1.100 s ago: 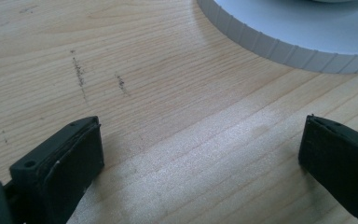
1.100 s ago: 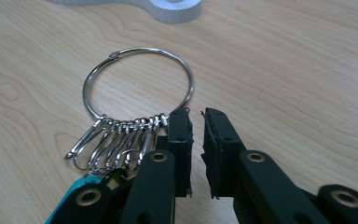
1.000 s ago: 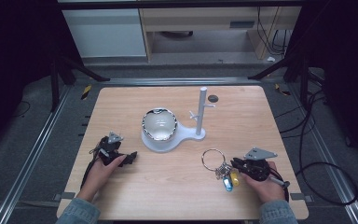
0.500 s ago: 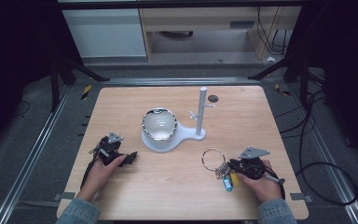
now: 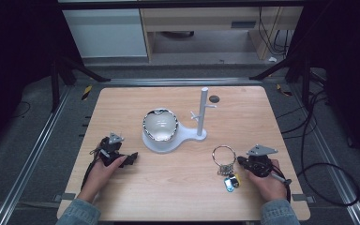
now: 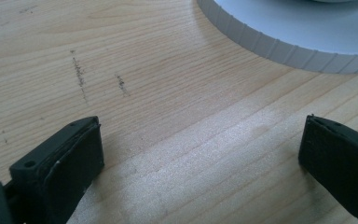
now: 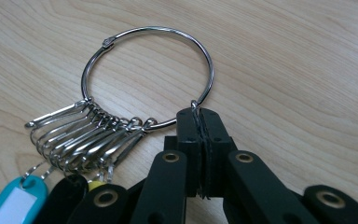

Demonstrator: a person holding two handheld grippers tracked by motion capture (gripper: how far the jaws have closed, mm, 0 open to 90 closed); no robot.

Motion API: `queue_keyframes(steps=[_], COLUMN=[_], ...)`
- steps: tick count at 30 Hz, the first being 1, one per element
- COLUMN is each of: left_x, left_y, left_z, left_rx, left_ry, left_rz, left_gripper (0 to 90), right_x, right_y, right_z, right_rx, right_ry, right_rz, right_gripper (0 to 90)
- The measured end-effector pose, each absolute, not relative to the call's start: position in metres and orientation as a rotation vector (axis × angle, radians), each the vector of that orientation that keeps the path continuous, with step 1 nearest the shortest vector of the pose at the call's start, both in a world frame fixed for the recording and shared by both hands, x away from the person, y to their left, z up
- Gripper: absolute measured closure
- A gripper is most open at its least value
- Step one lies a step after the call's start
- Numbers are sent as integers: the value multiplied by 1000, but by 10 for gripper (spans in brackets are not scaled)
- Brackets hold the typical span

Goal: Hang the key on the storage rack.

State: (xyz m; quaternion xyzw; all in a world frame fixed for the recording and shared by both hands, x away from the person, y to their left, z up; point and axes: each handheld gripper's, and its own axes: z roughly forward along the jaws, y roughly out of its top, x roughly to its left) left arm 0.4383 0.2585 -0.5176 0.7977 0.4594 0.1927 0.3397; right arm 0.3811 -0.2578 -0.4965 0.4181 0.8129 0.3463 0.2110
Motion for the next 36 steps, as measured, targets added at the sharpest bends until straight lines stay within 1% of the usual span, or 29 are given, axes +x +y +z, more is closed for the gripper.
queue_keyframes(steps=[6,10,13,14,16,17,24,36], left_x=[438,438,438,438,438,438,438,438], left_y=[258,258,258,259,258,258,258,259], left_z=[-518,-518,-518,-518,-518,-518,-518,-518], left_rx=[2077,2076,2076,2077,2076,2076,2076,2077], left_ry=[1196,1196,1196,1196,1196,1196,1196,1195], left_rz=[501,501,501,501,501,501,501,502], left_gripper=[0,0,0,0,0,0,0,0], right_x=[381,381,381,381,380,381,381,374], right_y=[-261,-261,-262,-263,-263,-263,-264,-262], right_z=[-498,-499,-500,-500,-499,-499,-496,-472], right_rx=[1168,1172,1185,1183,1184,1188,1194,1188], right_ry=[2263,2262,2257,2258,2265,2265,2244,2124], right_rz=[959,962,978,978,977,982,1005,1185], right_gripper=[876,834,824,827,876,884,887,888])
